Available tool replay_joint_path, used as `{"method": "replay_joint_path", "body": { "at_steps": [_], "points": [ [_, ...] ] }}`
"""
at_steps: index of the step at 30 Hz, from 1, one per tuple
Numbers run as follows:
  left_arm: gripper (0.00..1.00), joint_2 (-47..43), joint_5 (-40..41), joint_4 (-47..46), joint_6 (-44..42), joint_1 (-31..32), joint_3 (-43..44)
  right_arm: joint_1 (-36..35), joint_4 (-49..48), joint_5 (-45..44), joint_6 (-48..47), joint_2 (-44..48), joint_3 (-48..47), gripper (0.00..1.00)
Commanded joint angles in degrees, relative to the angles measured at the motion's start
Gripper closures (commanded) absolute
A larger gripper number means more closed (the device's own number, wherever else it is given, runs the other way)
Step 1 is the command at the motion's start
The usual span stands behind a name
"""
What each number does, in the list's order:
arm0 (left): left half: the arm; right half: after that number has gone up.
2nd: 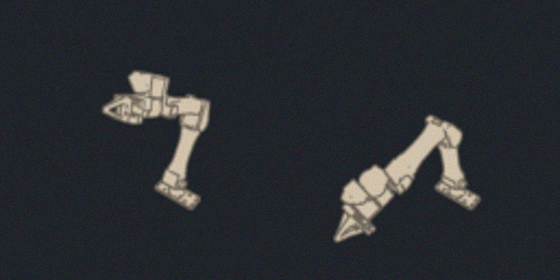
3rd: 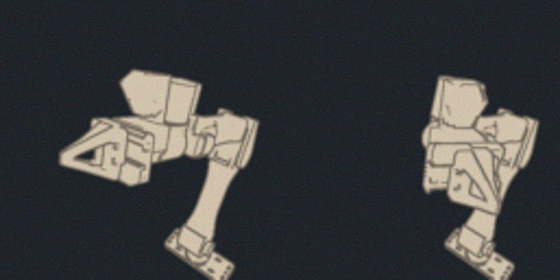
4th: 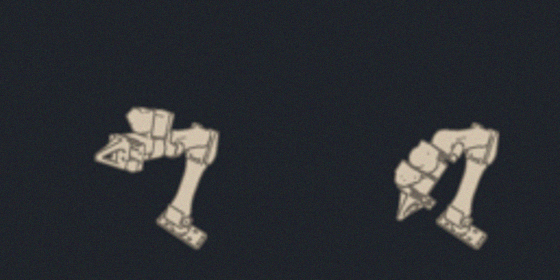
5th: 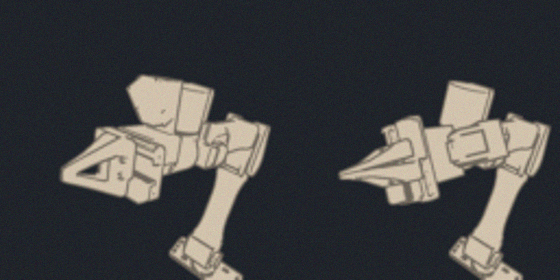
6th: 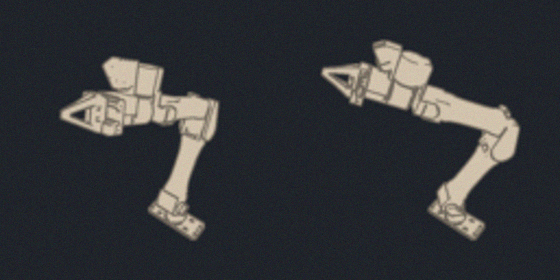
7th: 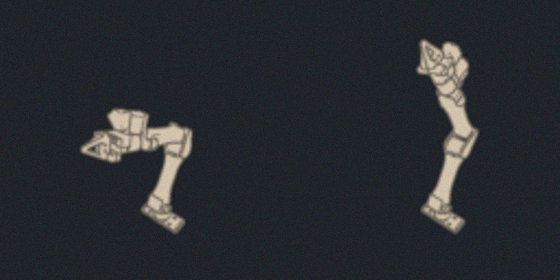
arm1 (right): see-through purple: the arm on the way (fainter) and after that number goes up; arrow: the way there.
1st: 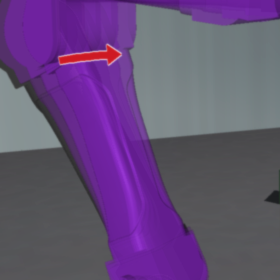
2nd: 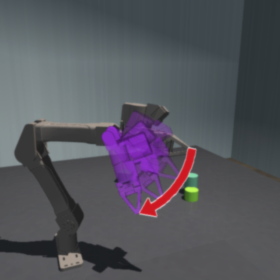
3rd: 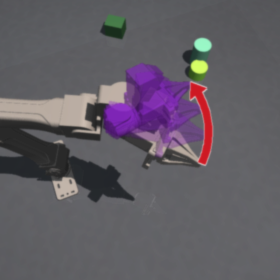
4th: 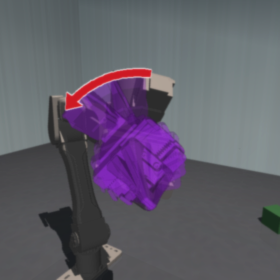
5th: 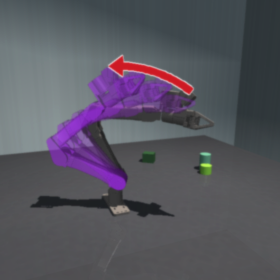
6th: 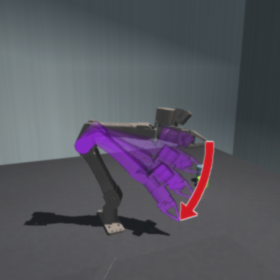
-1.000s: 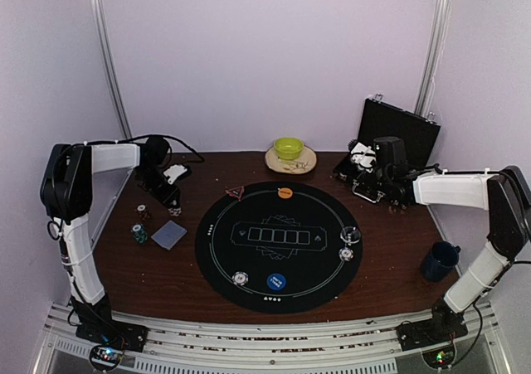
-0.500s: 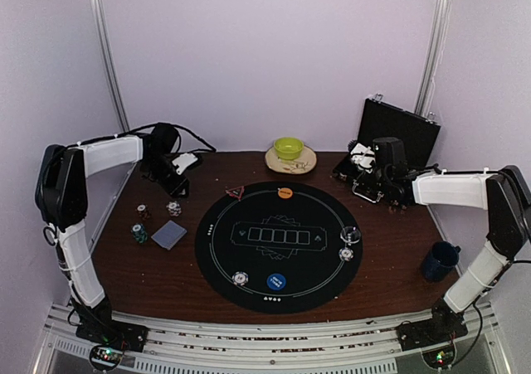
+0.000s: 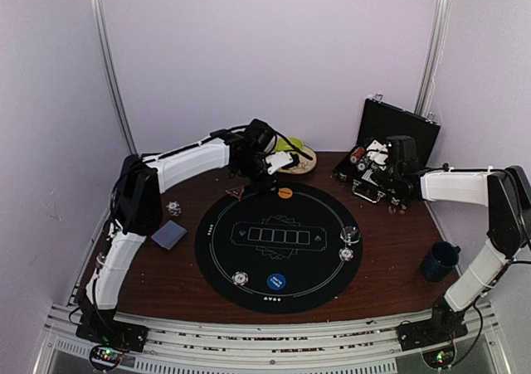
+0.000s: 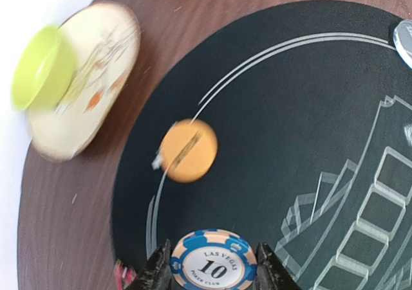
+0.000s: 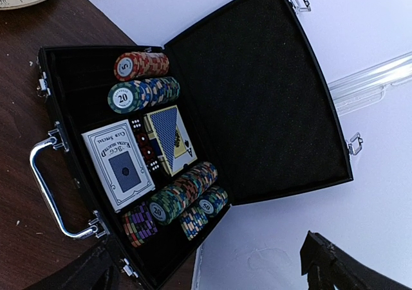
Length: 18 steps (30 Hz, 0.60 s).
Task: Distribute texas hold em gaming equipment
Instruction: Place the poker chips pile at the big blind area.
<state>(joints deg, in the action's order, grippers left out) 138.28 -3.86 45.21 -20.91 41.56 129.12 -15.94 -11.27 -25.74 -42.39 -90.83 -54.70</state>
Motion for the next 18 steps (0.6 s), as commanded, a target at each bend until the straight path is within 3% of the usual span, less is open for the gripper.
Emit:
{"method": "replay_joint_path", "body": {
  "at_steps": [1,8,18],
  "points": [
    [0.69,4.23,1.31,-5.61,-0.71,1.98,5.84,0.21,0.02,0.25,1.36,0.63,-0.4,0.0],
    [0.7,6.43,-0.89,-17.38,1.21,2.91,4.67,0.21,0.07,0.38,1.43,-0.05,-0.41,0.0],
    [0.7,13.77,-7.59,-18.83,3.86,3.15,10.48,0.21,0.14,0.42,1.5,-0.1,-0.34,0.0]
  ]
}}
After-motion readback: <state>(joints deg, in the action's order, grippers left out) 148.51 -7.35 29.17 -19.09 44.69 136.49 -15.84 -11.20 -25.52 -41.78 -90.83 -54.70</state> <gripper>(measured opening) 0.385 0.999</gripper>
